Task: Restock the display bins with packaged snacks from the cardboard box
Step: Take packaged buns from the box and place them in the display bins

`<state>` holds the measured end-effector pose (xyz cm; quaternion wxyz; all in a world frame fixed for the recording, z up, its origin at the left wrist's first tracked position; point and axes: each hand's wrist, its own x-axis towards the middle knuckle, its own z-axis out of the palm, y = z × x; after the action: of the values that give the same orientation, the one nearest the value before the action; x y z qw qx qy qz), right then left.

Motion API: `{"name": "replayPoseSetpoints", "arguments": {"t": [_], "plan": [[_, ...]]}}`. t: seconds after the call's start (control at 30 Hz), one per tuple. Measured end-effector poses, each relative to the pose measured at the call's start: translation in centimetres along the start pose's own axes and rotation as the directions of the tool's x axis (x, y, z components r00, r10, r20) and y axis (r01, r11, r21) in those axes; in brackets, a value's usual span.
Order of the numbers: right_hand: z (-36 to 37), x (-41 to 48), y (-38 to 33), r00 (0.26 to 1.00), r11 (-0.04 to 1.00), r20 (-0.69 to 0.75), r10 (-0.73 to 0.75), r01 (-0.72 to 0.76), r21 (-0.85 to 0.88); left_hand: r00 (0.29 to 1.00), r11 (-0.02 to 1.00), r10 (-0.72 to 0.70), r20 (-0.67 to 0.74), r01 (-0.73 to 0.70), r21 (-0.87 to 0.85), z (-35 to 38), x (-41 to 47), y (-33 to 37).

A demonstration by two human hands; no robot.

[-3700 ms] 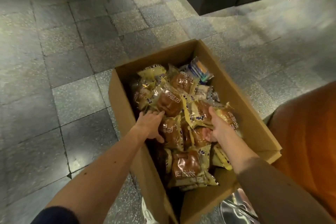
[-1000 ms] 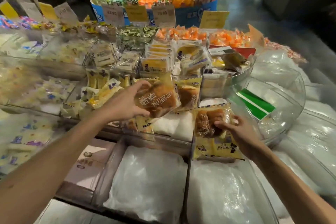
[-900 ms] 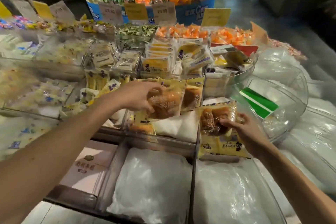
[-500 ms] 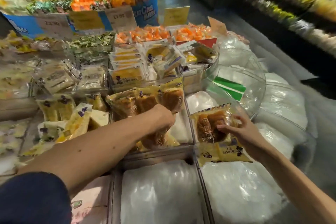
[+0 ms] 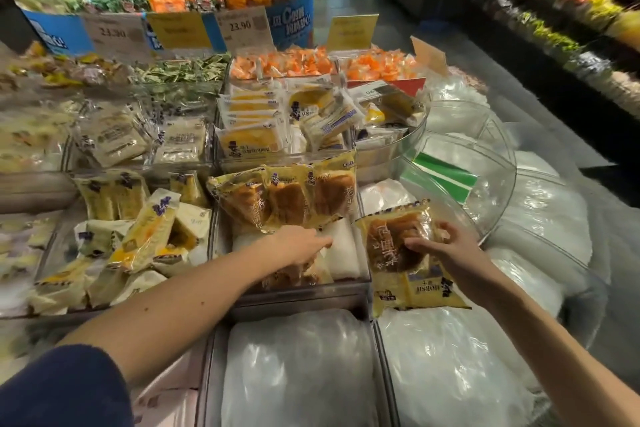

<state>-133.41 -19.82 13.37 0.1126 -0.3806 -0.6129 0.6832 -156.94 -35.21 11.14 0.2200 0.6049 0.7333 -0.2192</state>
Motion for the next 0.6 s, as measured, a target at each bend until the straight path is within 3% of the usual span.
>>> {"name": "replayPoseSetpoints", "arguments": {"t": [0.1, 0.17, 0.23, 0.3, 0.43, 0.53, 0.6], "plan": [[0.3, 0.6, -0.9, 0.998, 0.997, 0.056, 0.006, -0.001, -0.083, 0.999, 0.954, -0.048, 0.014, 0.050, -0.296, -0.4, -2.1, -1.3], [0.7, 0.9, -2.0, 0.992, 0.987, 0.125, -0.004, 0.024, -0.161, 0.996, 0.802, -0.065, -0.055, 0.020, -0.597, -2.3, -4.1, -1.9], [1.5, 0.9, -3.4, 0.973, 0.966, 0.230, -0.012, 0.070, -0.248, 0.978, 0.615, -0.105, -0.182, -0.080, -0.784, -4.7, -5.7, -2.2], [2.5, 0.9, -5.2, 0.932, 0.921, 0.362, -0.003, 0.143, -0.363, 0.963, 0.466, -0.092, -0.255, -0.184, -0.865, -6.6, -6.9, -1.8], [4.6, 1.5, -8.5, 0.853, 0.885, 0.520, 0.043, 0.209, -0.415, 0.974, 0.363, 0.005, -0.226, -0.212, -0.907, -7.3, -6.9, 0.3], [4.9, 1.7, -10.3, 0.862, 0.838, 0.504, -0.056, 0.315, -0.445, 0.955, 0.221, -0.108, -0.277, -0.249, -0.943, -6.7, -6.6, 0.2], [4.3, 1.6, -10.7, 0.898, 0.765, 0.375, -0.228, 0.404, -0.501, 0.922, 0.083, -0.232, -0.310, -0.298, -0.951, -6.1, -6.5, -0.3]]}}
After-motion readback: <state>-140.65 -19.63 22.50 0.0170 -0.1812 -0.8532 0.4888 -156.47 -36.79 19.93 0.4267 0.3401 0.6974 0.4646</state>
